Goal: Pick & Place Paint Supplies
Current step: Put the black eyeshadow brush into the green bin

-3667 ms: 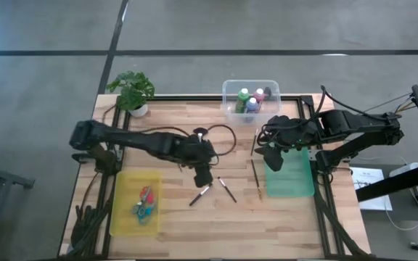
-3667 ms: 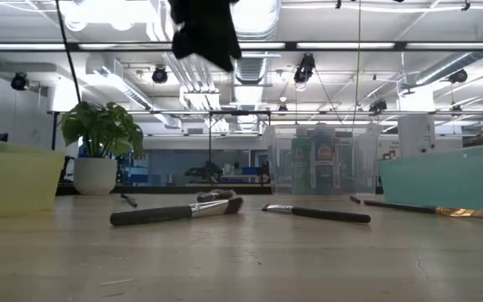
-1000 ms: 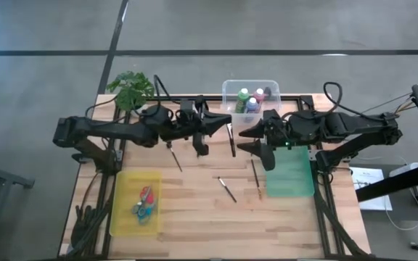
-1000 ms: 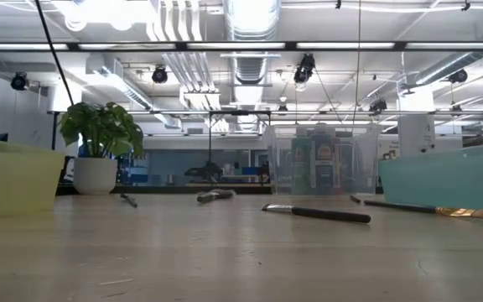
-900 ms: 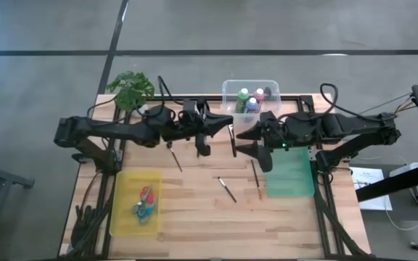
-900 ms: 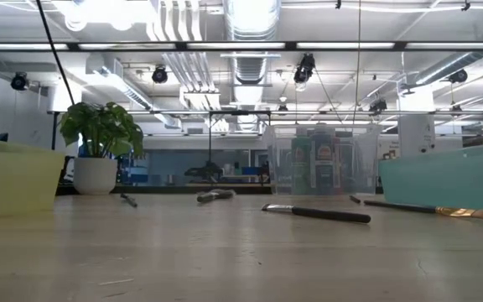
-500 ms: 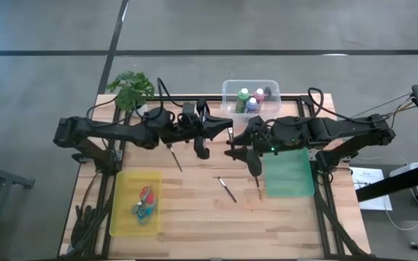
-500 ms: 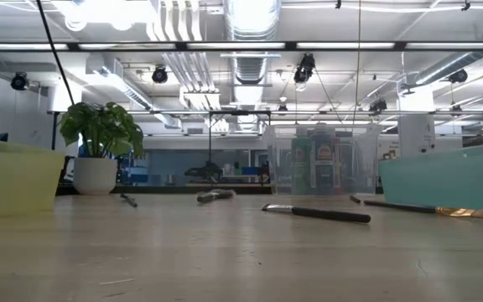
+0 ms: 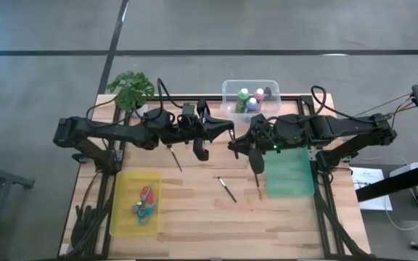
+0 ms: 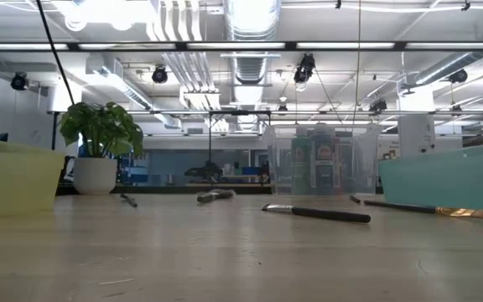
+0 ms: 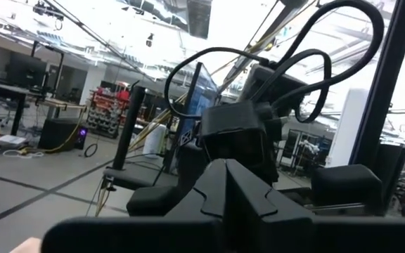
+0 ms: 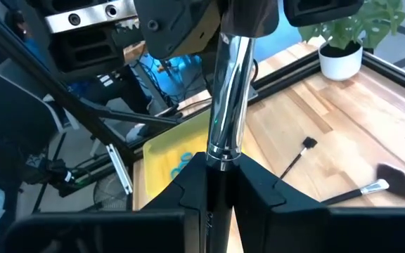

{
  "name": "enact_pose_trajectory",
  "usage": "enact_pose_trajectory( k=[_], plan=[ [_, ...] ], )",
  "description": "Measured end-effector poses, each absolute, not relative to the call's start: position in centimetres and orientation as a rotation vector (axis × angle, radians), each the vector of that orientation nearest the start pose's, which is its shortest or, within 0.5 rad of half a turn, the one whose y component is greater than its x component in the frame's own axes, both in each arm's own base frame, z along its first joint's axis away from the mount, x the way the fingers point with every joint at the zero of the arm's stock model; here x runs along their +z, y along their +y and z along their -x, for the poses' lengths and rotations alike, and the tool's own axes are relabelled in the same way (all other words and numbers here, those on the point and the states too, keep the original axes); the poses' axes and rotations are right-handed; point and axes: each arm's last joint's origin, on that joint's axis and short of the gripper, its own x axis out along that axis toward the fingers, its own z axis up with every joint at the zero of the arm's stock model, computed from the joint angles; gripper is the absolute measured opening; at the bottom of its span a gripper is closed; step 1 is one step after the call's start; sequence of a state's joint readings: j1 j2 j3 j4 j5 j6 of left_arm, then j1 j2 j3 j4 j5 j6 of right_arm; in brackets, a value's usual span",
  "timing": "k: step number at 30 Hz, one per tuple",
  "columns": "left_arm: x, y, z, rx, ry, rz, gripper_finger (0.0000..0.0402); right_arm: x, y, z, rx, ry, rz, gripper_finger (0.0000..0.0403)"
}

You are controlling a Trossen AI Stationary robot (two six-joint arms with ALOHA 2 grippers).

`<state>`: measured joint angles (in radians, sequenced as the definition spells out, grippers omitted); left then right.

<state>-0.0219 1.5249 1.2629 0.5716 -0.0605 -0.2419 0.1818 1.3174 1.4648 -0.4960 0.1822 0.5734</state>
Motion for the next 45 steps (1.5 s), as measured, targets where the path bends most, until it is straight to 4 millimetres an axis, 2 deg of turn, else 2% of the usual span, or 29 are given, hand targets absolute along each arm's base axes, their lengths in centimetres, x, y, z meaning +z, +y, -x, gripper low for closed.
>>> enact_pose_trajectory(
  k=[4,12,15,17,21,26,30,37,40,45],
  plan=[
    [38.9,-0.3,-35.3,-0.002,-0.295,0.332,0.0052,42.1,4.5,-27.4,-0.098,0.334,-0.504,0.0037],
    [39.2,0.9,-34.3,0.049,-0.227,0.299,0.0224,42.7,4.4,-26.8,-0.092,0.311,-0.509,0.0037],
    [39.1,1.0,-33.3,0.085,-0.107,0.232,0.027,42.8,4.3,-26.3,-0.102,0.319,-0.522,0.0037],
    [38.7,1.1,-32.4,0.136,0.034,0.205,0.0286,42.5,4.2,-25.7,-0.143,0.362,-0.544,0.0037],
    [37.8,1.3,-30.2,0.252,0.285,0.184,0.0293,41.1,3.9,-23.8,-0.264,0.547,-0.582,0.0037],
    [36.4,1.6,-27.9,0.39,0.5,0.277,0.0294,38.1,4.0,-20.2,-0.487,0.9,-0.598,0.0037],
    [34.6,1.9,-26.8,0.475,0.663,0.34,0.0294,36.0,4.5,-18.0,-0.568,1.004,-0.623,0.0037],
    [31.3,2.1,-26.6,0.569,0.721,0.449,0.0294,30.6,4.4,-14.9,-0.671,1.05,-0.779,0.0037],
    [30.4,2.1,-26.8,0.553,0.701,0.464,0.0294,28.1,4.3,-14.2,-0.671,1.047,-0.863,0.0037],
    [29.5,2.0,-27.1,0.544,0.672,0.498,0.0294,23.6,3.7,-12.3,-0.788,1.119,-0.928,0.0037]
  ],
)
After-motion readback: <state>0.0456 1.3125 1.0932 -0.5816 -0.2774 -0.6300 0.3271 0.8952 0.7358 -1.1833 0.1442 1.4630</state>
